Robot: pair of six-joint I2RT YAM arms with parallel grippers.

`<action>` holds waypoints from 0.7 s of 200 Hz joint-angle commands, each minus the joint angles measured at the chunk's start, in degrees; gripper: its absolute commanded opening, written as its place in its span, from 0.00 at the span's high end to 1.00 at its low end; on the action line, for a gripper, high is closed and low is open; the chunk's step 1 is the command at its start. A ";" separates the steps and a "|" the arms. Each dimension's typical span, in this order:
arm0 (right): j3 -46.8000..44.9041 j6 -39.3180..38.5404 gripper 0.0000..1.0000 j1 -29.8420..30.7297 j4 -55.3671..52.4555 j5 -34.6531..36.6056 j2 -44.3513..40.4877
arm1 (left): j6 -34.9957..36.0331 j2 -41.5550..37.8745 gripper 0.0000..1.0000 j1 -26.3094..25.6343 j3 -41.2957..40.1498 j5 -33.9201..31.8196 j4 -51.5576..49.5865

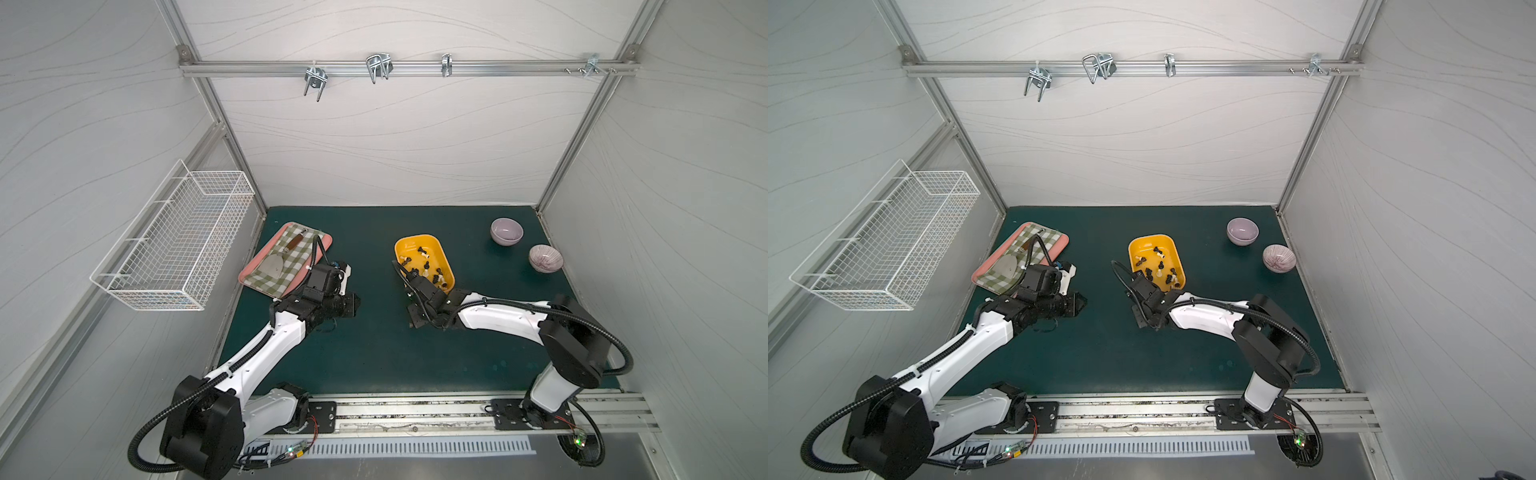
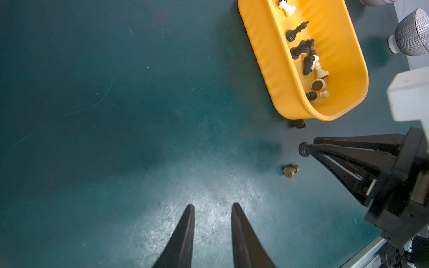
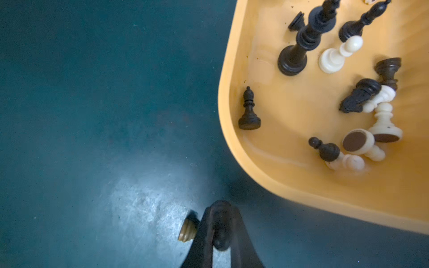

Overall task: Put the chess pieces into the storage box
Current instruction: Pick up the chess piece at the center of the board.

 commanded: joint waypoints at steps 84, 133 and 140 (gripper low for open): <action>-3.04 0.26 0.86 -2.02 -5.76 2.42 -15.45 | 0.19 0.77 0.71 0.39 1.06 0.85 -0.02; -1.01 -3.51 0.85 -8.42 -5.32 -0.12 -17.45 | 0.10 0.87 0.71 0.40 1.16 1.13 -0.11; -0.61 -4.15 0.85 -9.39 -5.24 -0.59 -17.16 | 0.03 0.88 0.71 0.39 1.19 1.21 -0.07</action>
